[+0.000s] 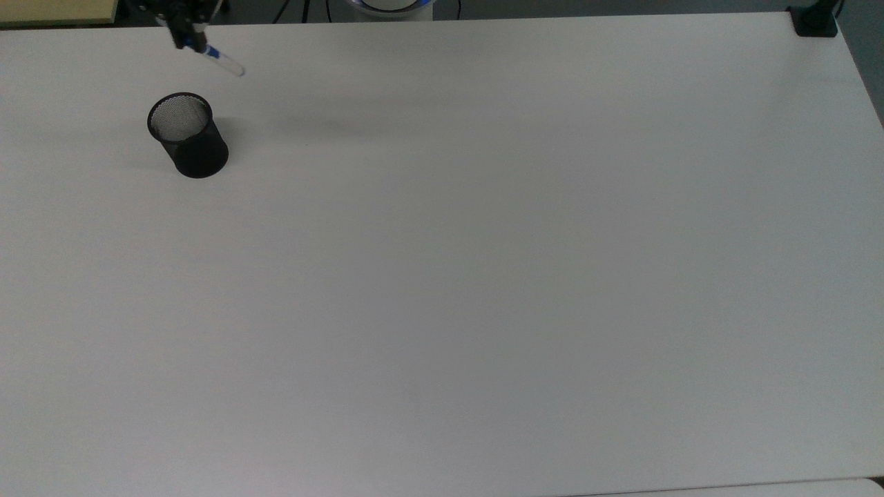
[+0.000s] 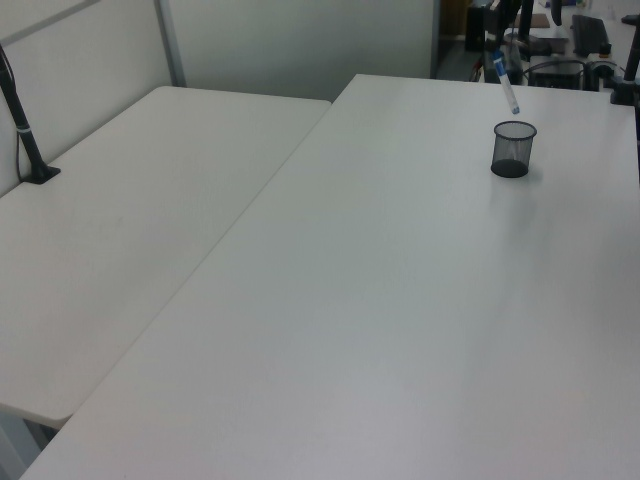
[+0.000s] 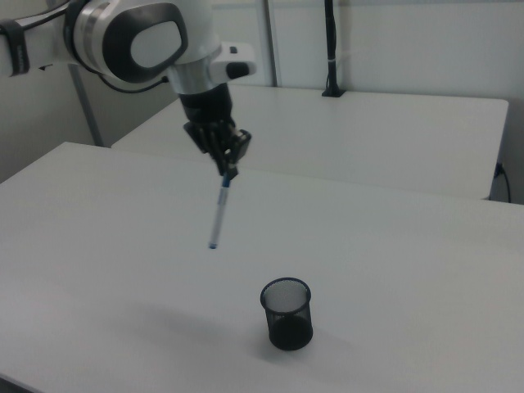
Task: Remove the marker
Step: 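Lift the marker straight up out of the mesh cup, then carry the marker away from the cup and lower it to the table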
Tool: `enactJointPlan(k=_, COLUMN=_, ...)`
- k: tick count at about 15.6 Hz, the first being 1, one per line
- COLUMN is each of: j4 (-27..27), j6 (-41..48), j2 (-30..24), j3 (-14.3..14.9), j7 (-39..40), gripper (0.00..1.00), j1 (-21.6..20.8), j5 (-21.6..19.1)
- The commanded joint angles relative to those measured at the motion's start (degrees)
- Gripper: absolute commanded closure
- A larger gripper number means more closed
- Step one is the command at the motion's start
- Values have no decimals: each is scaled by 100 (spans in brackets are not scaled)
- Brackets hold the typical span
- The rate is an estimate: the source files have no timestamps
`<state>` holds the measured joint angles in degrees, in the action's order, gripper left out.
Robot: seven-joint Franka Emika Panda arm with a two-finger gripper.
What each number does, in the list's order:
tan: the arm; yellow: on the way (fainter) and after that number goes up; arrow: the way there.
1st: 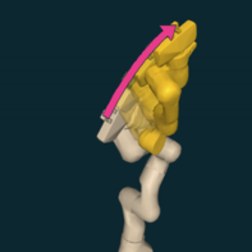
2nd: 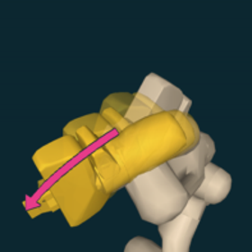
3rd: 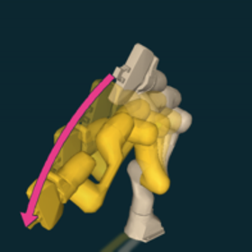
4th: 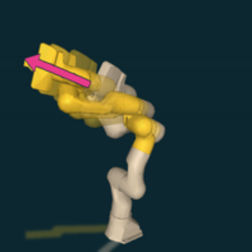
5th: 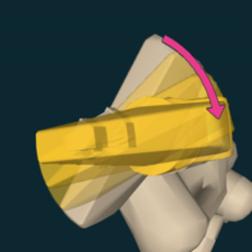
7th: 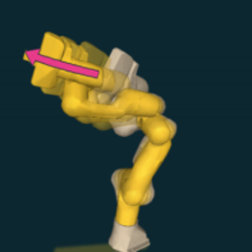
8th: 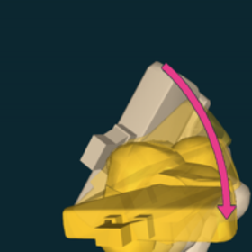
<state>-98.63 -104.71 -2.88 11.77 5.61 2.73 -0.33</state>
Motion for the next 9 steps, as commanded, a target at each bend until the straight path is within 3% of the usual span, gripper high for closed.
enactJointPlan(k=1, j4=-121, j6=626, j2=68, j3=10, j7=-428, gripper=92, j1=-711, j5=-82)
enactJointPlan(k=4, j4=-121, j6=1048, j2=357, j3=10, j7=-561, gripper=92, j1=-1177, j5=-125)
enactJointPlan(k=9, j4=-104, j6=769, j2=1306, j3=19, j7=-781, gripper=91, j1=-1652, j5=-284)
